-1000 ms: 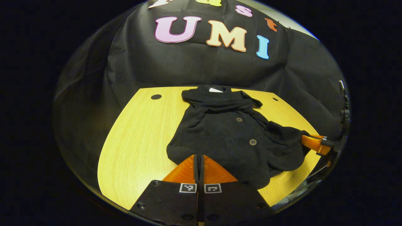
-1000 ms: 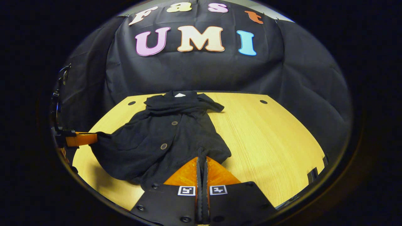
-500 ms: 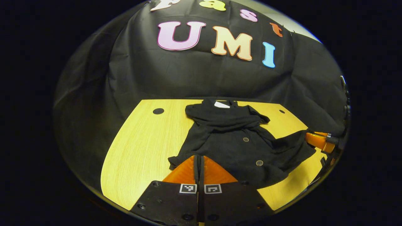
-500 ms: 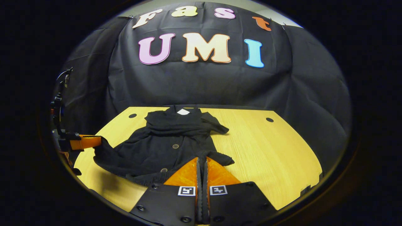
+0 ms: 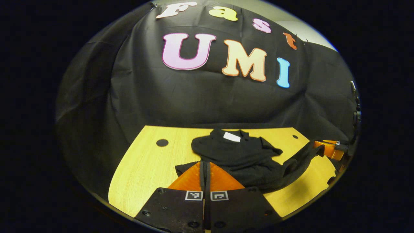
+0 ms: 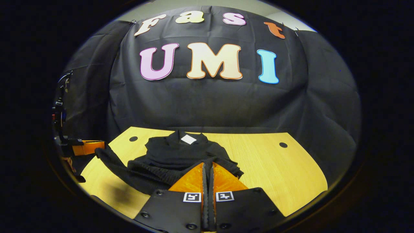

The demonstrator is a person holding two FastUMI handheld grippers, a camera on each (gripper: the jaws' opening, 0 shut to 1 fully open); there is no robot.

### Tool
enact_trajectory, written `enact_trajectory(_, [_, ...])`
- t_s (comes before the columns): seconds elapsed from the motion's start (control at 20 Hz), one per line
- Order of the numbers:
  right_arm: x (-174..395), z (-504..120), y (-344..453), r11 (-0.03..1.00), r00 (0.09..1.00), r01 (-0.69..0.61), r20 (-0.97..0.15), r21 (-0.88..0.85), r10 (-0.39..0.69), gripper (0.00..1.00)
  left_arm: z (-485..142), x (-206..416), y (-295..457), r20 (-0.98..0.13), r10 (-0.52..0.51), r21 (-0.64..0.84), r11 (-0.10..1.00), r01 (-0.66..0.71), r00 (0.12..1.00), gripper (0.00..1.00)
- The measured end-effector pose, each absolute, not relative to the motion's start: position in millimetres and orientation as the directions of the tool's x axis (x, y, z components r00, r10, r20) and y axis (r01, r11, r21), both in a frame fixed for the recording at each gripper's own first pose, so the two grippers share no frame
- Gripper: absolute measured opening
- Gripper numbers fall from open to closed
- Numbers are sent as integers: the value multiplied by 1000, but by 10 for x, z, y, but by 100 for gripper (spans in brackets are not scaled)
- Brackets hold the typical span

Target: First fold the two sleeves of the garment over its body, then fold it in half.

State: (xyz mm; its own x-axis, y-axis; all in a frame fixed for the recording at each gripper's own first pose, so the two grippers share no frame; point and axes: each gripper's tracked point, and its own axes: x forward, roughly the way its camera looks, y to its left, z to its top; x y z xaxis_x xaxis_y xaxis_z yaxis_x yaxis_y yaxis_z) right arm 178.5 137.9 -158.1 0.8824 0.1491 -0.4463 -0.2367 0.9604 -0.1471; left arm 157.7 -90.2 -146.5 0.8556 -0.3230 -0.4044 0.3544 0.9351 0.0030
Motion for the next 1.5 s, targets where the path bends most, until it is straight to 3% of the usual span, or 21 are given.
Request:
enact_trajectory(0.8, [3303, -1266, 1550, 944, 882, -317, -393, -92, 258, 2, -1276, 2805, -1448, -314, -253, 64, 956, 287, 915, 0])
enact_trajectory(1.5, [4018, -2237, 1384, 946, 827, -317, -506, -59, 246, 2, -2122, 3263, -1356, -368, -117, 3, 992, 127, 922, 0])
